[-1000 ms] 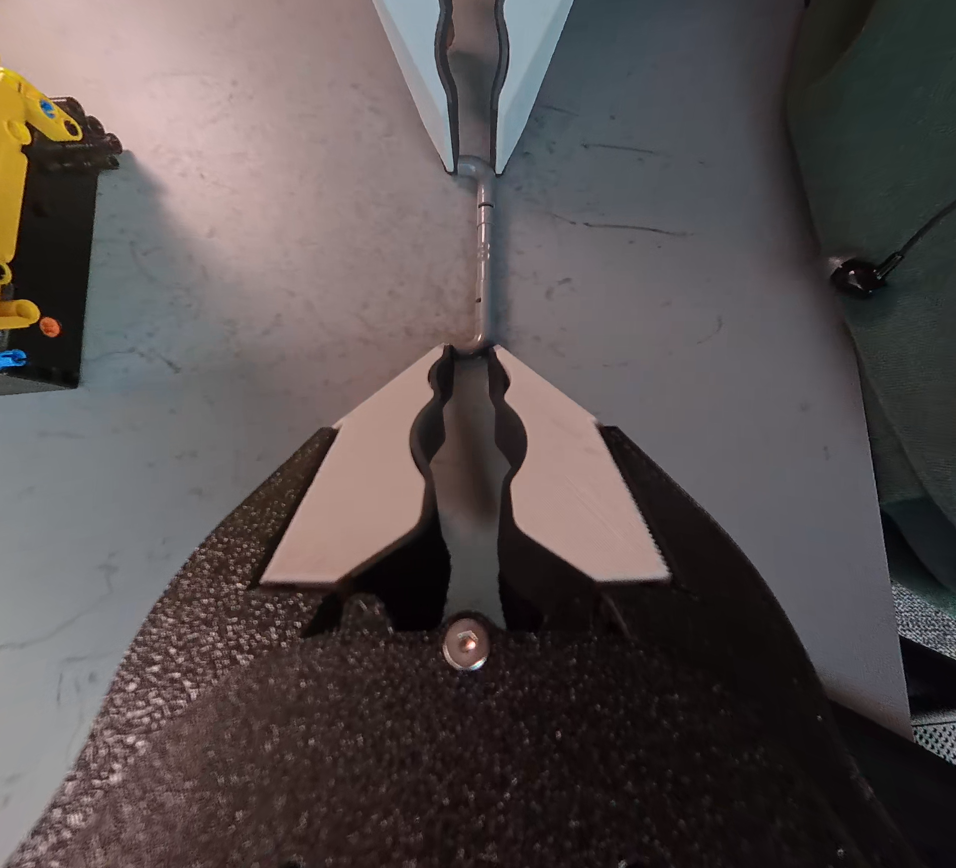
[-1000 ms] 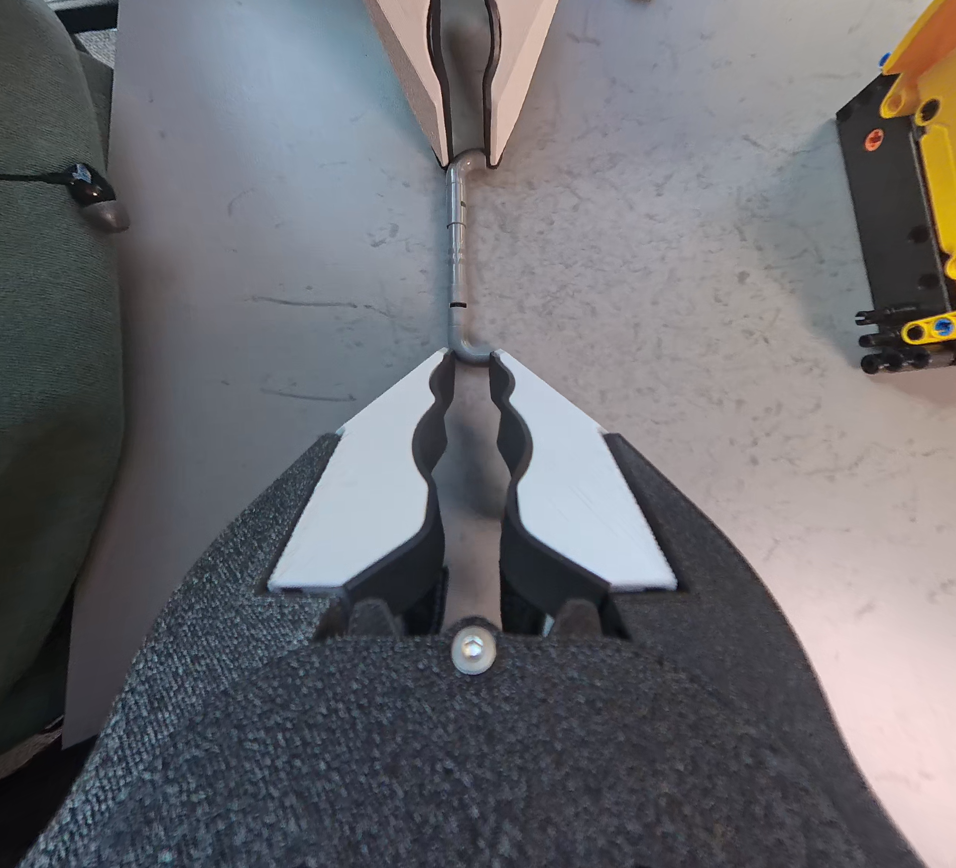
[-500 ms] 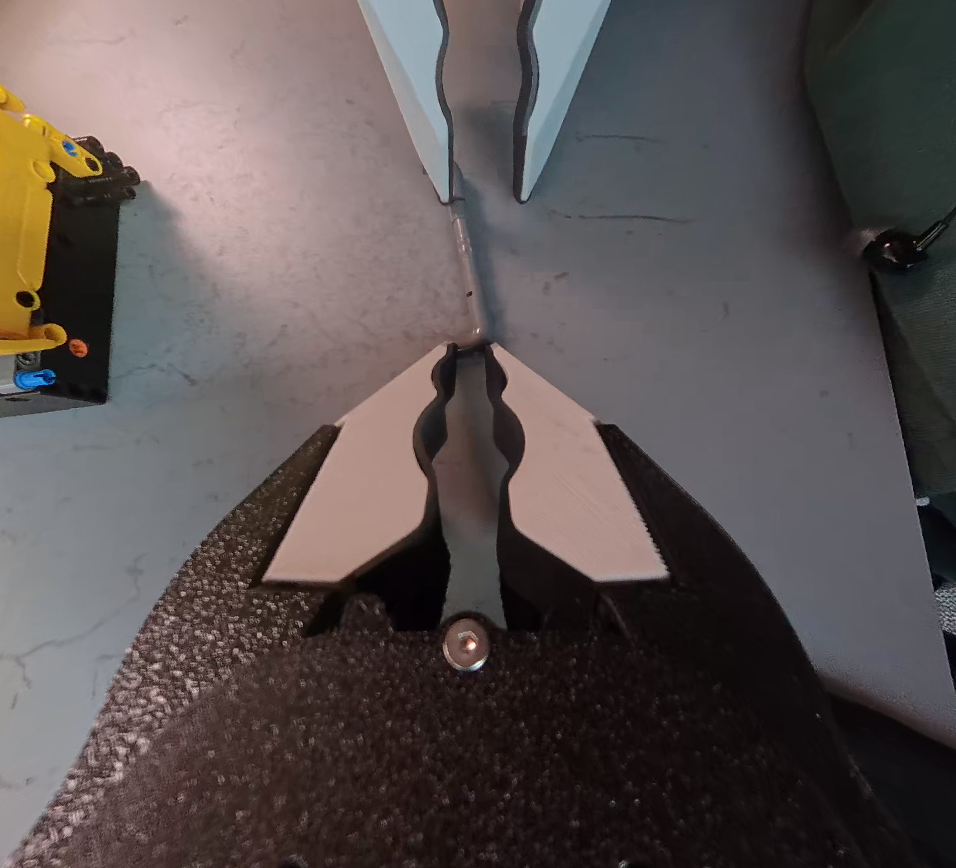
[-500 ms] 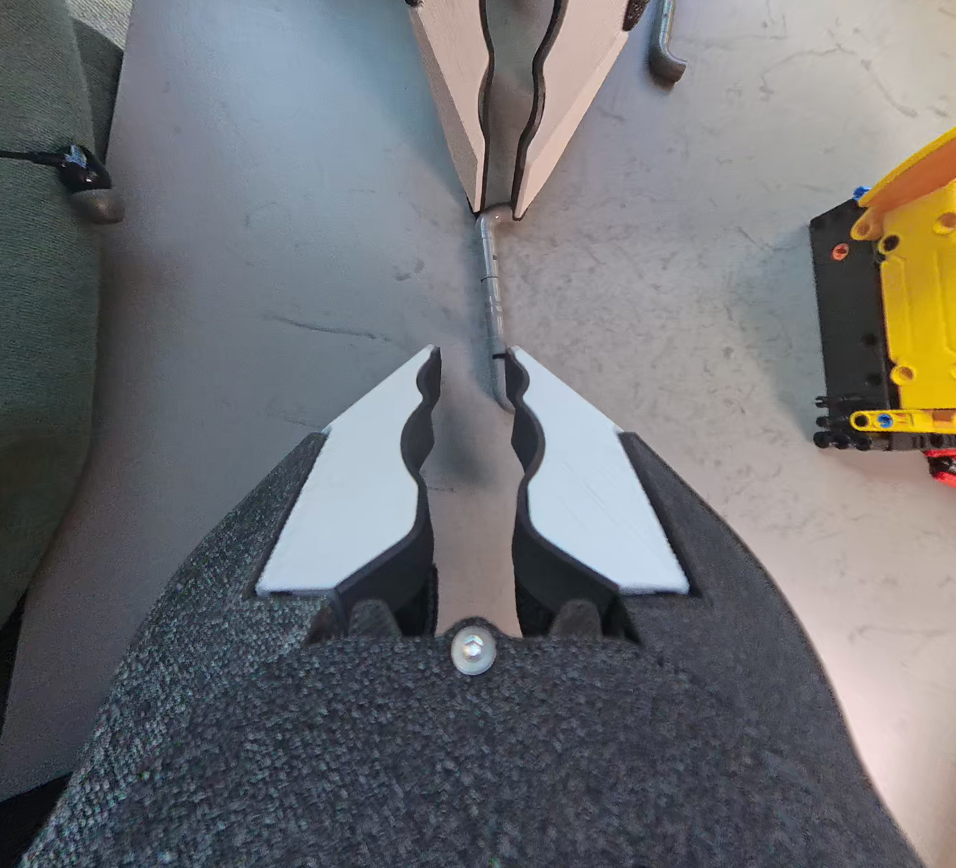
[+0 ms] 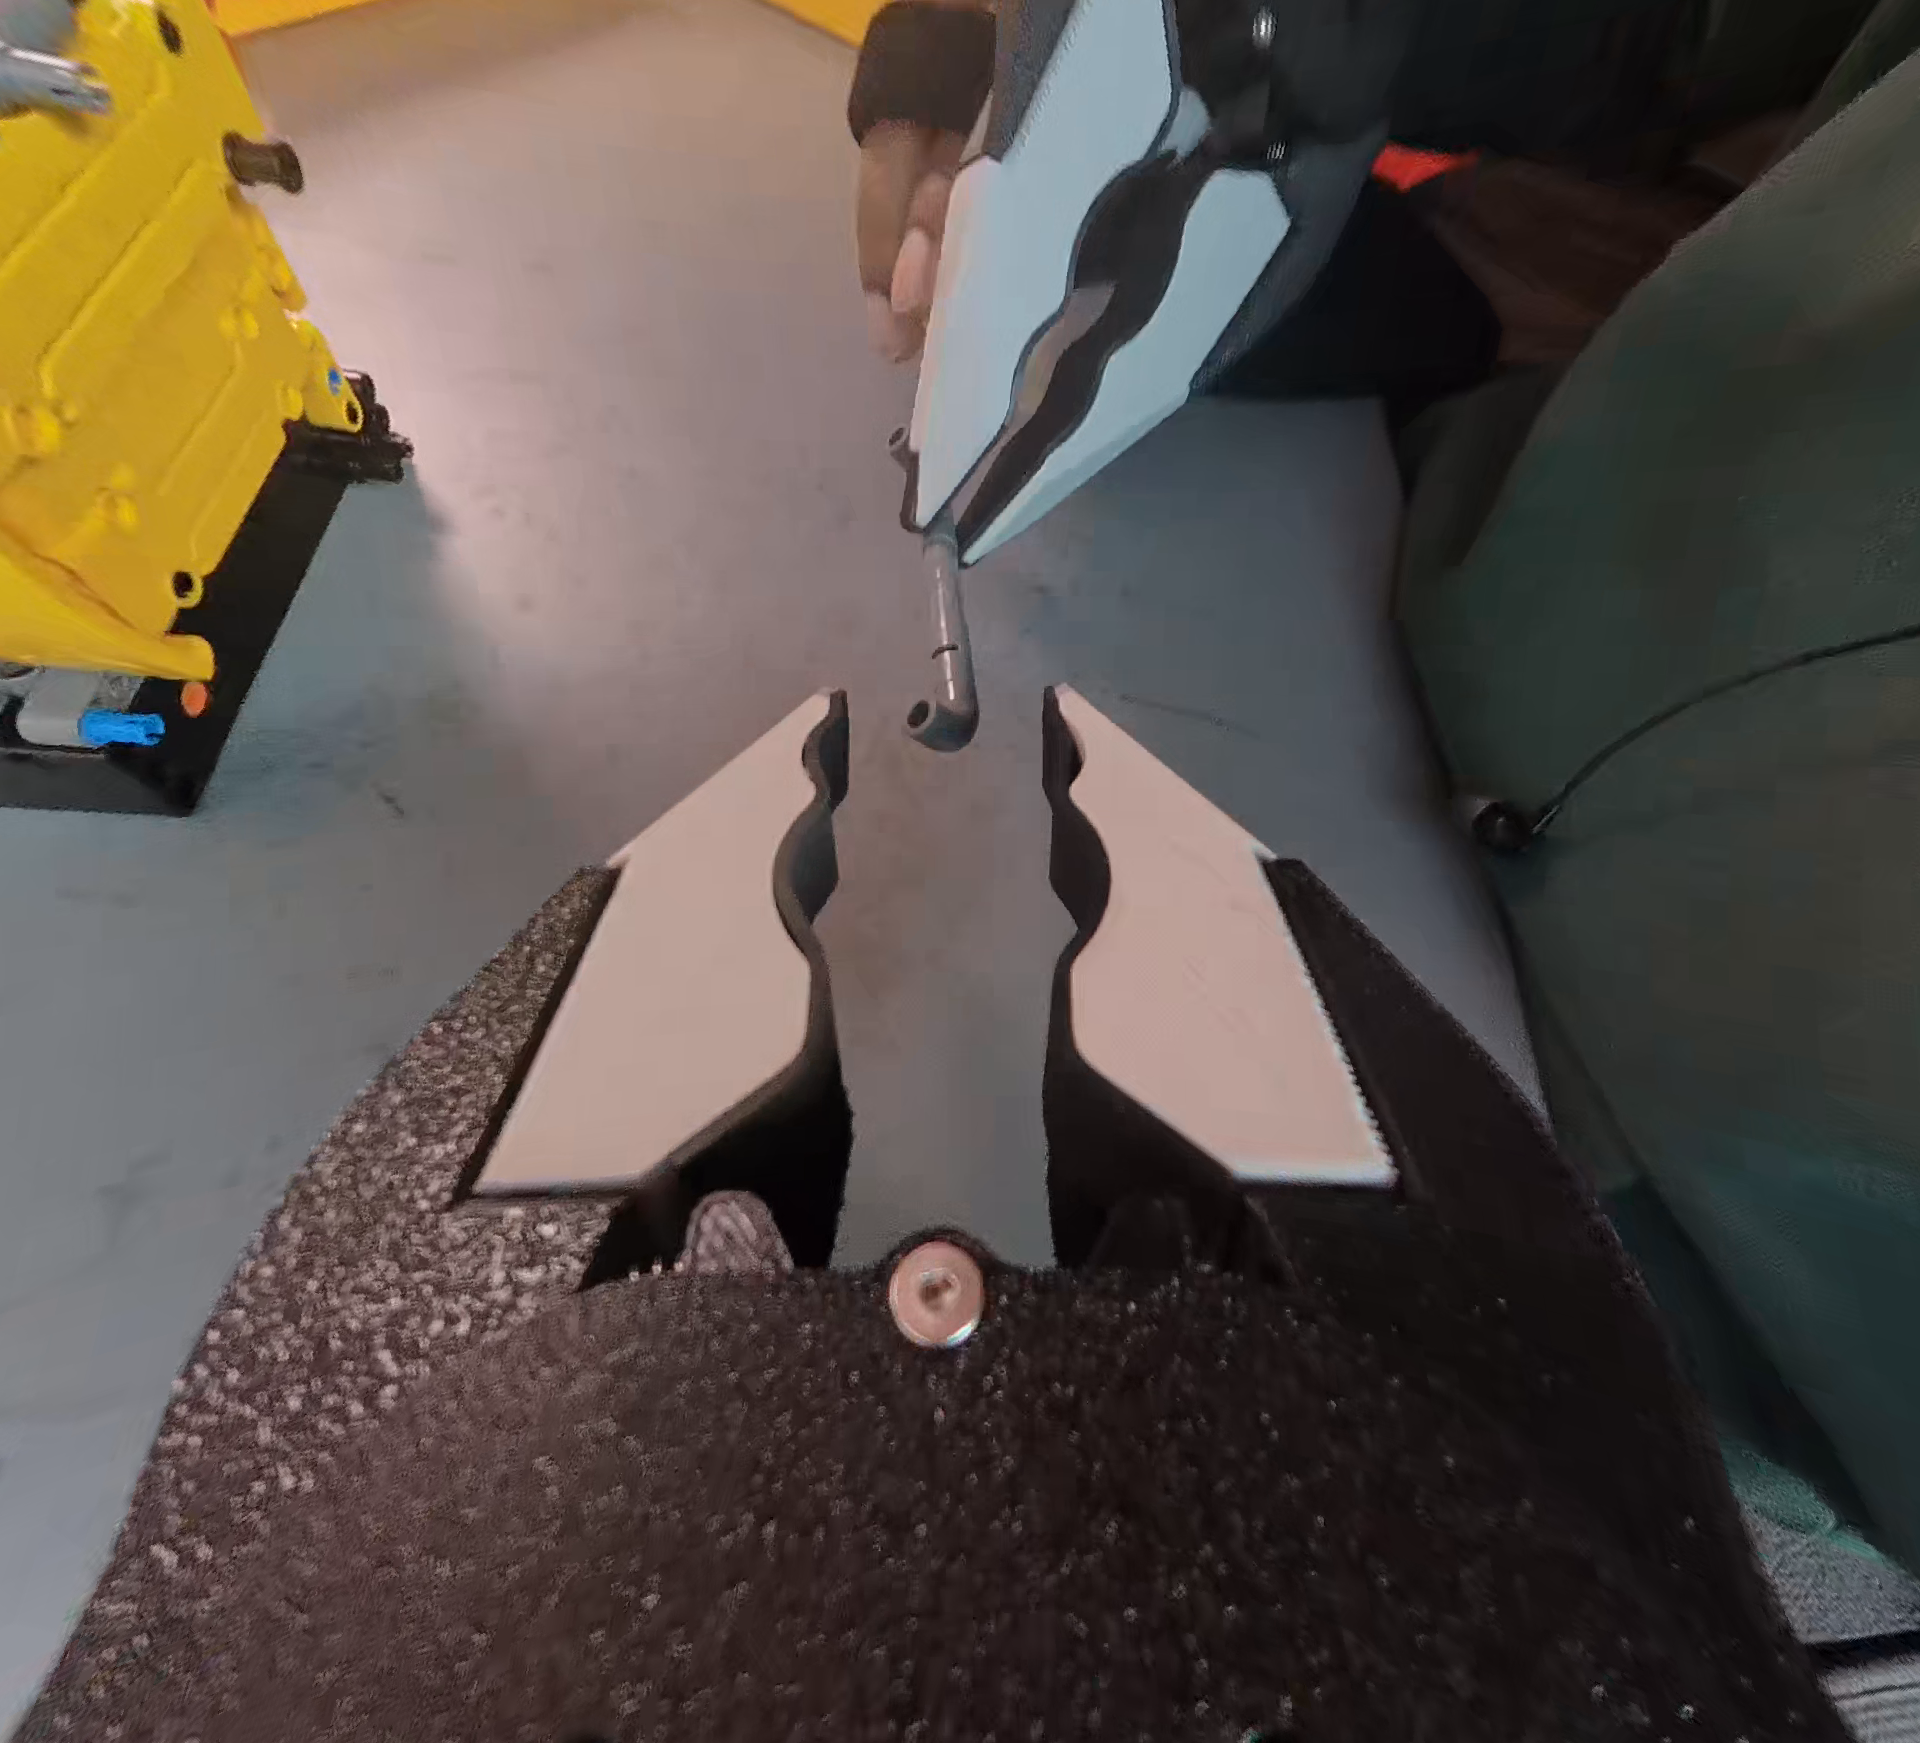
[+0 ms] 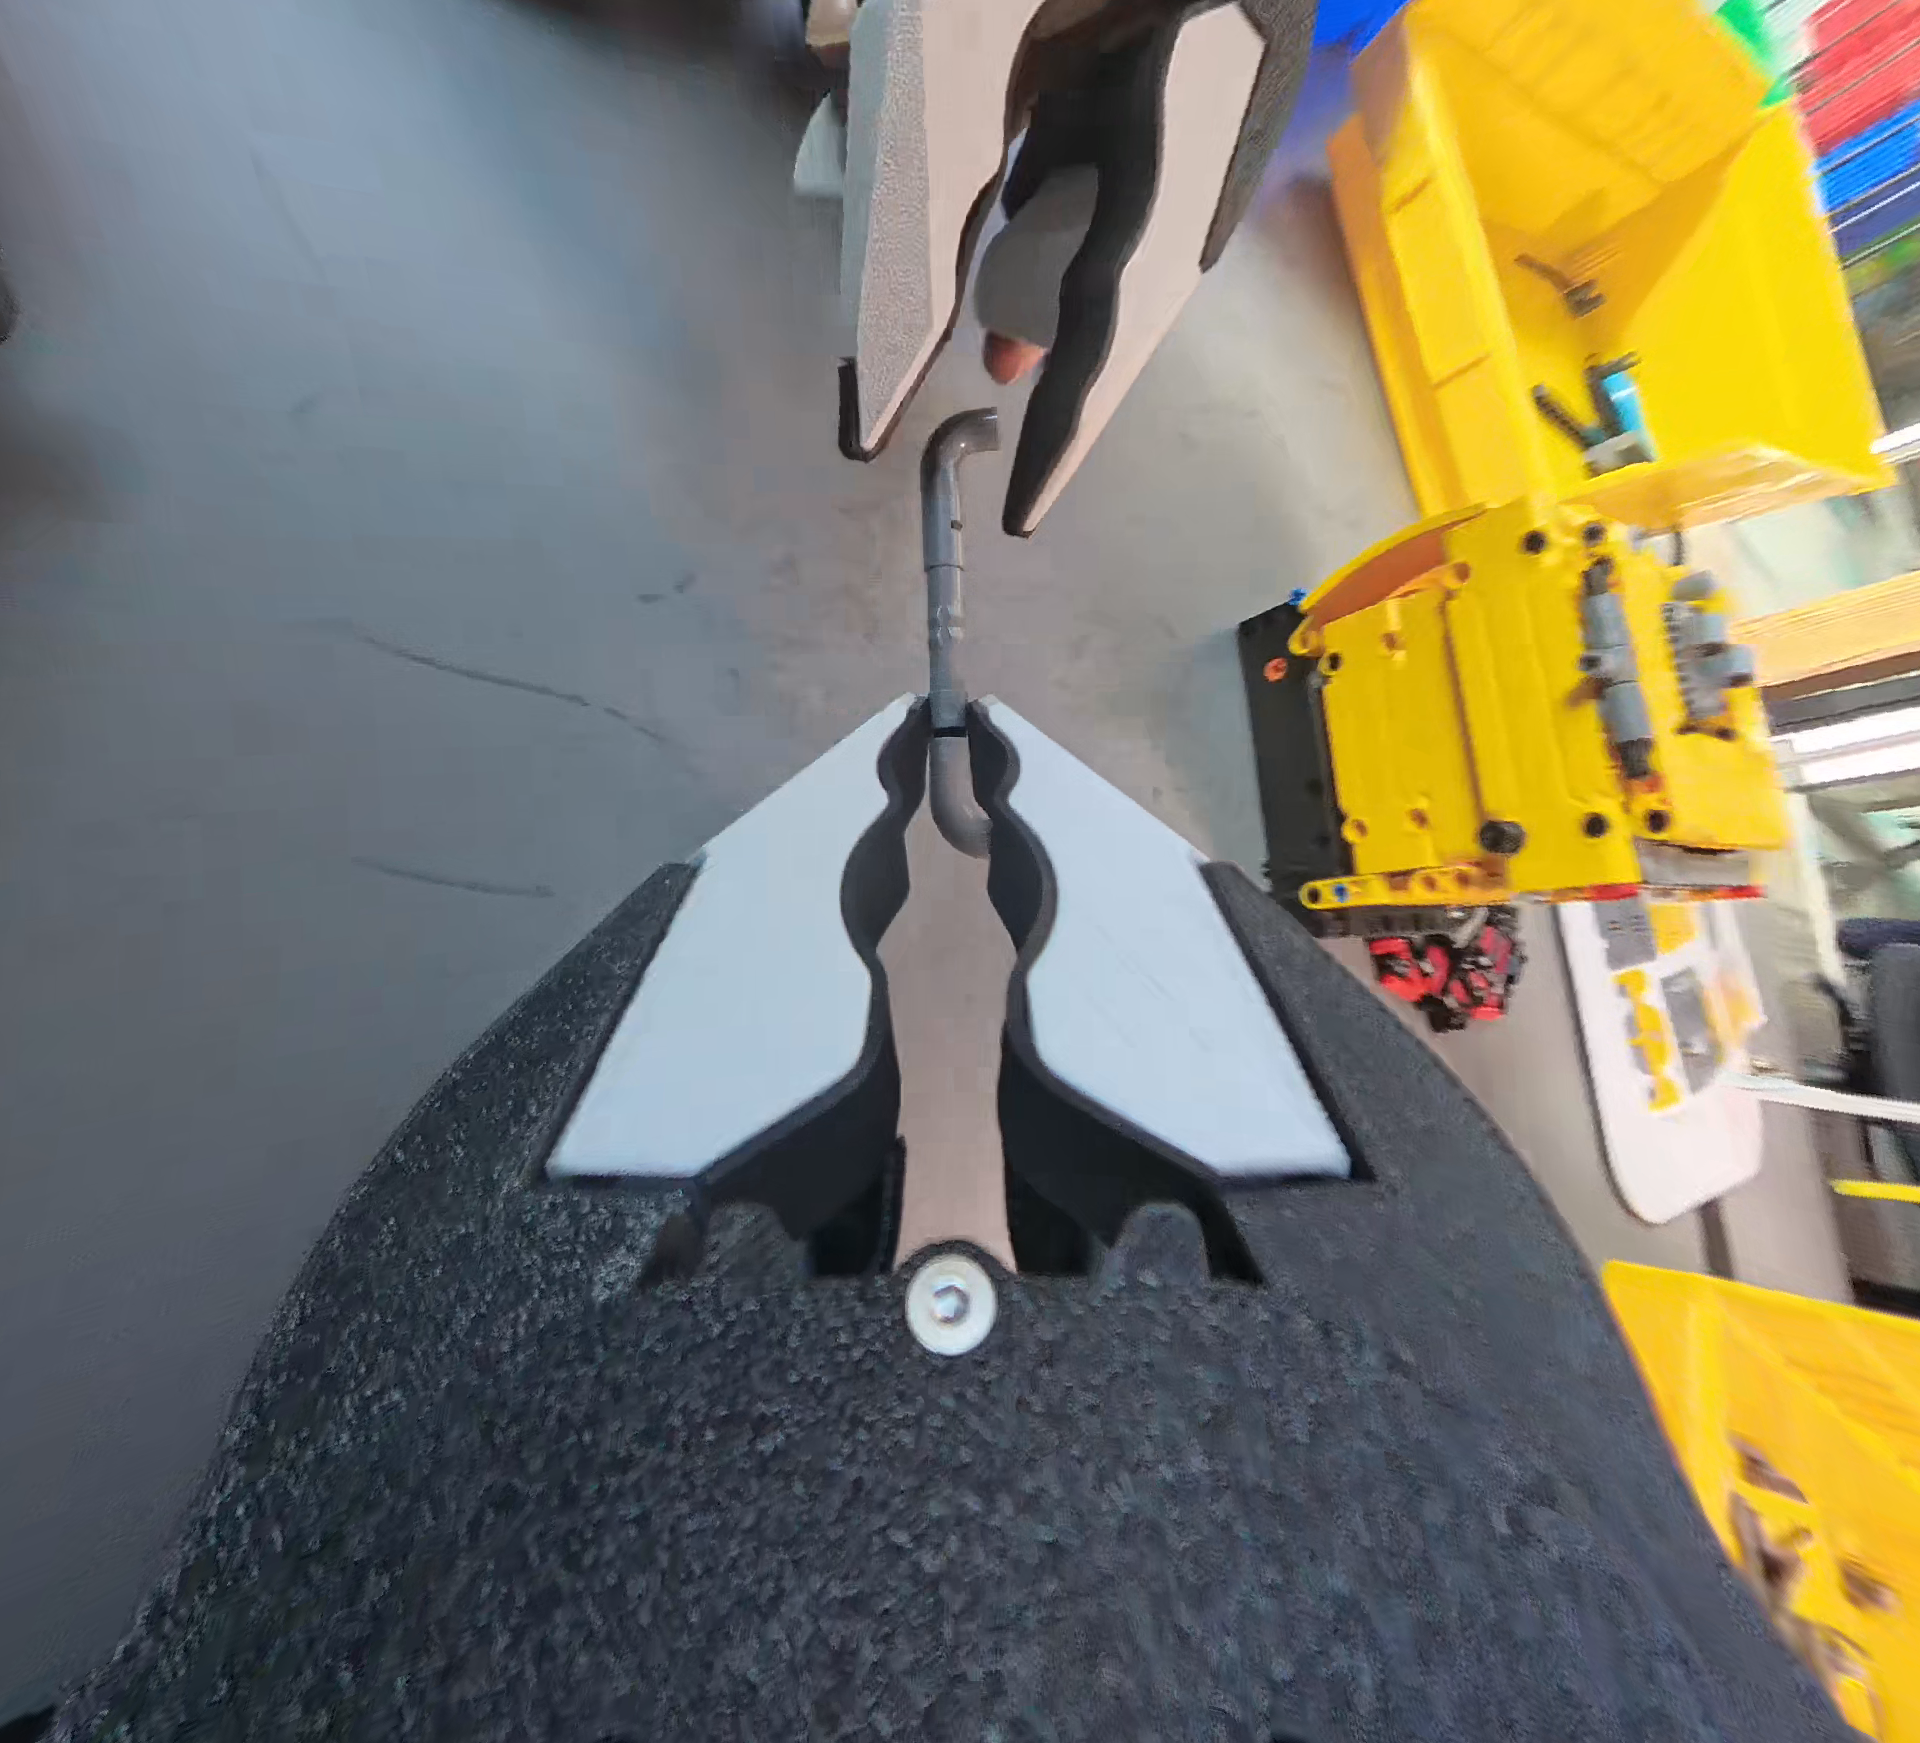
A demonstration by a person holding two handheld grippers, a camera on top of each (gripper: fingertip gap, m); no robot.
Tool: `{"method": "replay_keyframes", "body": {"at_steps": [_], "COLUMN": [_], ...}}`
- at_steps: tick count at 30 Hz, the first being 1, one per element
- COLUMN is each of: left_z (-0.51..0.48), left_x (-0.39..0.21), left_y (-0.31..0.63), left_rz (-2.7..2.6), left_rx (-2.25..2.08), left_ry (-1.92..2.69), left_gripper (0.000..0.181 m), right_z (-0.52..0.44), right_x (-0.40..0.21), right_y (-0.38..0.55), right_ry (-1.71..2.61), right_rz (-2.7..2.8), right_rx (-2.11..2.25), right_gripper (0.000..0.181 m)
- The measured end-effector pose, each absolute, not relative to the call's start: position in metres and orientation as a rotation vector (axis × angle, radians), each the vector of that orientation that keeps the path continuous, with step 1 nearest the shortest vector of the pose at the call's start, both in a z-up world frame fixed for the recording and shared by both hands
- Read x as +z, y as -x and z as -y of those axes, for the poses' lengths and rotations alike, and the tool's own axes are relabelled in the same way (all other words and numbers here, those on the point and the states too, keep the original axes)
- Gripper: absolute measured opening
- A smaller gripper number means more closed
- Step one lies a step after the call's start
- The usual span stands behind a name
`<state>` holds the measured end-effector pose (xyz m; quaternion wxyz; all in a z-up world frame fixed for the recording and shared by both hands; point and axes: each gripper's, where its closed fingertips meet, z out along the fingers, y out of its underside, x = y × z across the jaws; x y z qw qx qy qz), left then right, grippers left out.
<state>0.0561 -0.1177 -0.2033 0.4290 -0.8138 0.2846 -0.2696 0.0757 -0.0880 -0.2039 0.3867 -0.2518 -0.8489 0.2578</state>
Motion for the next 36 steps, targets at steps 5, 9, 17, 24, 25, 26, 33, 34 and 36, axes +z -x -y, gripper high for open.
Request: {"method": "replay_keyframes", "body": {"at_steps": [5,9,17,24,25,26,33,34,36], "left_z": [0.108,0.102,0.101,0.105,0.105,0.106,0.109,0.109,0.109], "left_x": [-0.177,-0.184,-0.19,-0.189,-0.188,-0.189,-0.192,-0.193,-0.193], "left_y": [-0.07,-0.073,-0.073,-0.073,-0.075,-0.076,-0.083,-0.083,-0.082], "left_rz": [-0.609,-0.666,-0.734,-0.933,-0.97,-1.007,-1.17,-1.165,-1.151], "left_rx": [-0.796,-0.656,-0.525,-0.23,-0.18,-0.124,0.126,0.116,0.097], "left_ry": [1.938,1.963,1.983,1.876,1.854,1.829,1.717,1.723,1.731], "left_gripper": [0.019,0.005,0.006,0.005,0.006,0.006,0.006,0.006,0.006], "right_z": [0.091,0.093,0.096,0.101,0.102,0.103,0.109,0.109,0.108], "right_x": [-0.184,-0.183,-0.18,-0.18,-0.18,-0.181,-0.187,-0.188,-0.188], "right_y": [-0.074,-0.074,-0.073,-0.076,-0.078,-0.079,-0.089,-0.089,-0.088], "right_ry": [0.516,0.517,0.492,0.721,0.779,0.838,1.263,1.255,1.215], "right_rz": [2.033,2.038,2.056,2.167,2.204,2.237,2.371,2.364,2.354], "right_rx": [0.56,0.562,0.58,0.929,0.999,1.058,1.414,1.408,1.378], "right_gripper": [0.007,0.007,0.007,0.007,0.007,0.007,0.006,0.007,0.007]}}
